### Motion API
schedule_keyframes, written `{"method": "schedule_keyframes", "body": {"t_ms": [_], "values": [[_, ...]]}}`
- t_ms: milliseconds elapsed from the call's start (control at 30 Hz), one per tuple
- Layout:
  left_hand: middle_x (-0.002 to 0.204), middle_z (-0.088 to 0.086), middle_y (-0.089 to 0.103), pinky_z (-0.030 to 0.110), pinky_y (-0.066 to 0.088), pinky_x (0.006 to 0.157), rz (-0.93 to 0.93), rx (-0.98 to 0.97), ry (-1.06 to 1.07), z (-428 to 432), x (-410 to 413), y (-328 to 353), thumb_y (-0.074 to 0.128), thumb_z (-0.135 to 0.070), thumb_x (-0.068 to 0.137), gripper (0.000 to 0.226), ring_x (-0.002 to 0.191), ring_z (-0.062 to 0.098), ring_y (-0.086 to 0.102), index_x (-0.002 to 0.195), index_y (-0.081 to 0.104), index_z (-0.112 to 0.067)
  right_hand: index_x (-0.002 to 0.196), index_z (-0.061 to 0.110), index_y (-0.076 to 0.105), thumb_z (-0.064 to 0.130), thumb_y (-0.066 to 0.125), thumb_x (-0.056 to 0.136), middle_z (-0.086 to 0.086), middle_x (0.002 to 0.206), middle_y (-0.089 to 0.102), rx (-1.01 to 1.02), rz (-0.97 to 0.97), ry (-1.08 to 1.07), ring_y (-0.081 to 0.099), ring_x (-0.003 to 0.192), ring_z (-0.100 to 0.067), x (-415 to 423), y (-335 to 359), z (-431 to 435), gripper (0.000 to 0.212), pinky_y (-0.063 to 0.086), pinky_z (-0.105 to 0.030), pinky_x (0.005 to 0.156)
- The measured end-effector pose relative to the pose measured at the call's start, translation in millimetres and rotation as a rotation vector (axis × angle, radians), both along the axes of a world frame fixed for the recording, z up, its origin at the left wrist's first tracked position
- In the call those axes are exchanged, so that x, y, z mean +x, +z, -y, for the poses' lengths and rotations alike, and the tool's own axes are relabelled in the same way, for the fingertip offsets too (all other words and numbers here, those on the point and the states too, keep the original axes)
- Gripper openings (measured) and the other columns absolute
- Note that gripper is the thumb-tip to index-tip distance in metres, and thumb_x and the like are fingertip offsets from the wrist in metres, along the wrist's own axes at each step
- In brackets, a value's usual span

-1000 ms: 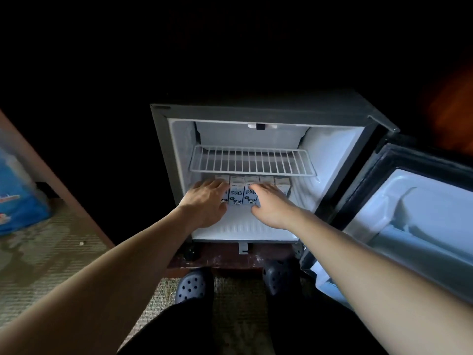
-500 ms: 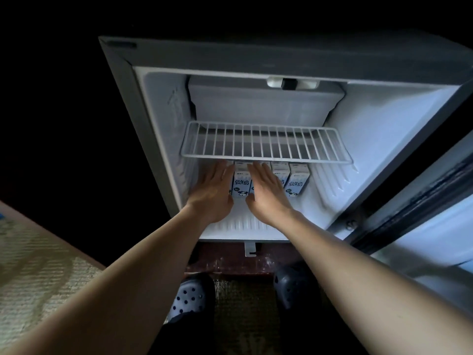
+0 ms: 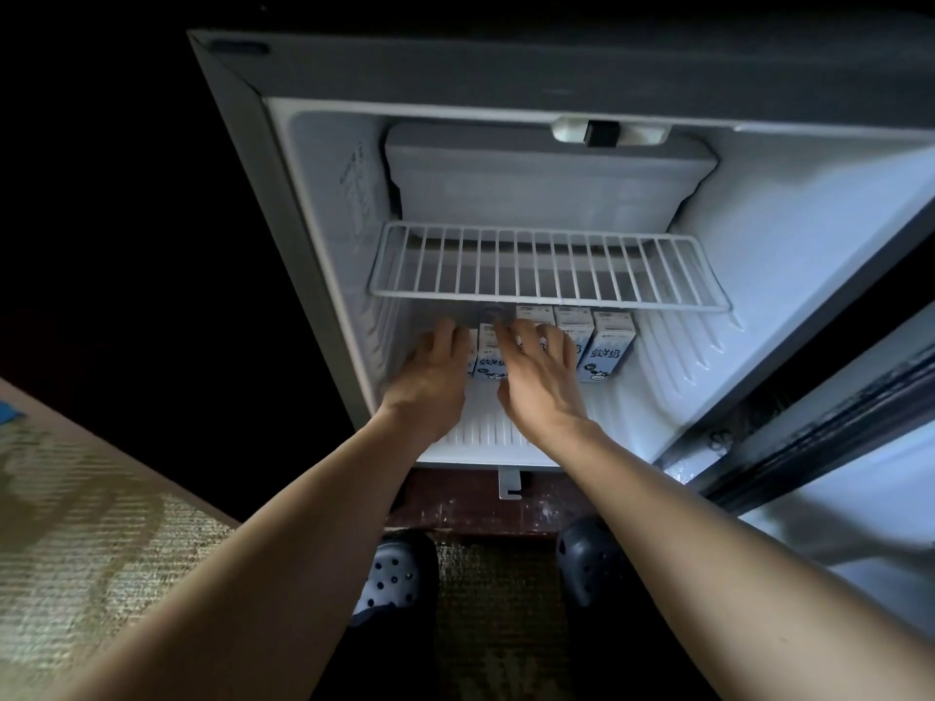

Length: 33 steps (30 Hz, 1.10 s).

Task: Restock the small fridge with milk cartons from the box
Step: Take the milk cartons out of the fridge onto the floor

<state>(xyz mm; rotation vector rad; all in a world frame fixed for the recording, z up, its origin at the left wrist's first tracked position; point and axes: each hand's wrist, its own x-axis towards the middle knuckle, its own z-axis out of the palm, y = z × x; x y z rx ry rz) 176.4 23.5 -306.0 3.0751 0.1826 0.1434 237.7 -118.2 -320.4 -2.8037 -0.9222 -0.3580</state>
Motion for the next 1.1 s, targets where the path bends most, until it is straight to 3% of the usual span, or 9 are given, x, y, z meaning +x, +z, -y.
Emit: {"method": "schedule_keyframes", "body": {"t_ms": [100,233,367,433,600,700,800,933,1100], "values": [[0.132,0.015,0.033,0.035,0.052,0.082,0.009,0.137,0.008,5,0,3,0.06,0.003,0.081,0.053,0.109,0.028,0.05,0.128,0.039,-0.007,0.129,0.006,0.058,-0.002,0.075,0.07,-0.014,0.125,0.05,0.013,-0.03,0.014,0.047,0.111,-0.037,0,1,-2,0.062,0.045,-0.048,0.096],[0.13,0.013,0.043,0.036,0.051,0.079,-0.026,0.252,0.02,7,1,3,0.066,-0.002,0.08,0.056,0.11,0.029,0.053,0.129,0.04,-0.007,0.115,0.004,0.063,-0.003,0.072,0.076,-0.015,0.121,0.047,0.041,-0.064,0.031,0.048,0.109,-0.034,-2,-1,1,0.04,0.053,-0.046,0.088],[0.112,0.003,0.061,0.034,0.049,0.066,-0.071,0.241,0.066,7,-2,8,0.075,-0.014,0.079,0.045,0.097,0.023,0.064,0.119,0.054,-0.015,0.117,0.007,0.061,0.004,0.077,0.076,-0.015,0.128,0.044,0.043,-0.139,0.056,0.049,0.114,-0.034,-3,-3,10,0.044,0.056,-0.043,0.087],[0.109,0.002,0.061,0.032,0.043,0.059,-0.112,0.283,0.046,8,-2,7,0.08,-0.01,0.073,0.051,0.093,0.021,0.066,0.117,0.055,-0.014,0.123,0.008,0.058,0.005,0.076,0.079,-0.014,0.13,0.046,0.028,-0.188,0.069,0.055,0.112,-0.032,-6,-1,13,0.047,0.057,-0.042,0.084],[0.113,0.004,0.061,0.035,0.043,0.059,-0.087,0.229,-0.017,5,-9,11,0.069,-0.014,0.087,0.039,0.095,0.023,0.066,0.121,0.05,-0.014,0.128,0.008,0.051,0.011,0.068,0.089,-0.008,0.129,0.052,-0.031,-0.203,0.113,0.062,0.101,-0.023,-23,19,27,0.042,0.056,-0.035,0.084],[0.113,0.004,0.062,0.035,0.048,0.066,-0.068,0.206,-0.11,11,-31,31,0.06,-0.021,0.094,0.03,0.095,0.025,0.067,0.121,0.051,-0.014,0.12,0.011,0.052,0.019,0.068,0.091,-0.002,0.115,0.053,-0.08,-0.237,0.175,0.058,0.081,-0.015,-45,43,44,0.034,0.057,-0.033,0.076],[0.113,0.003,0.063,0.036,0.051,0.069,-0.03,0.233,-0.245,20,-60,65,0.057,-0.027,0.095,0.031,0.092,0.026,0.068,0.122,0.052,-0.013,0.109,0.017,0.05,0.022,0.07,0.09,0.003,0.105,0.05,-0.083,-0.285,0.201,0.059,0.075,-0.015,-69,74,67,0.028,0.057,-0.036,0.068],[0.113,0.001,0.064,0.034,0.051,0.069,0.031,0.254,-0.34,42,-107,127,0.056,-0.039,0.096,0.038,0.09,0.022,0.067,0.123,0.052,-0.013,0.124,0.019,0.055,0.035,0.068,0.091,0.006,0.109,0.05,-0.02,-0.255,0.209,0.058,0.078,-0.011,-111,132,105,0.039,0.052,-0.026,0.066],[0.113,-0.003,0.06,0.035,0.054,0.067,0.106,0.235,-0.323,89,-164,194,0.05,-0.035,0.1,0.031,0.081,0.02,0.067,0.125,0.047,-0.018,0.14,0.022,0.051,0.044,0.066,0.093,0.007,0.124,0.051,0.11,-0.263,0.196,0.061,0.095,-0.013,-176,206,155,0.054,0.054,-0.032,0.081]]}}
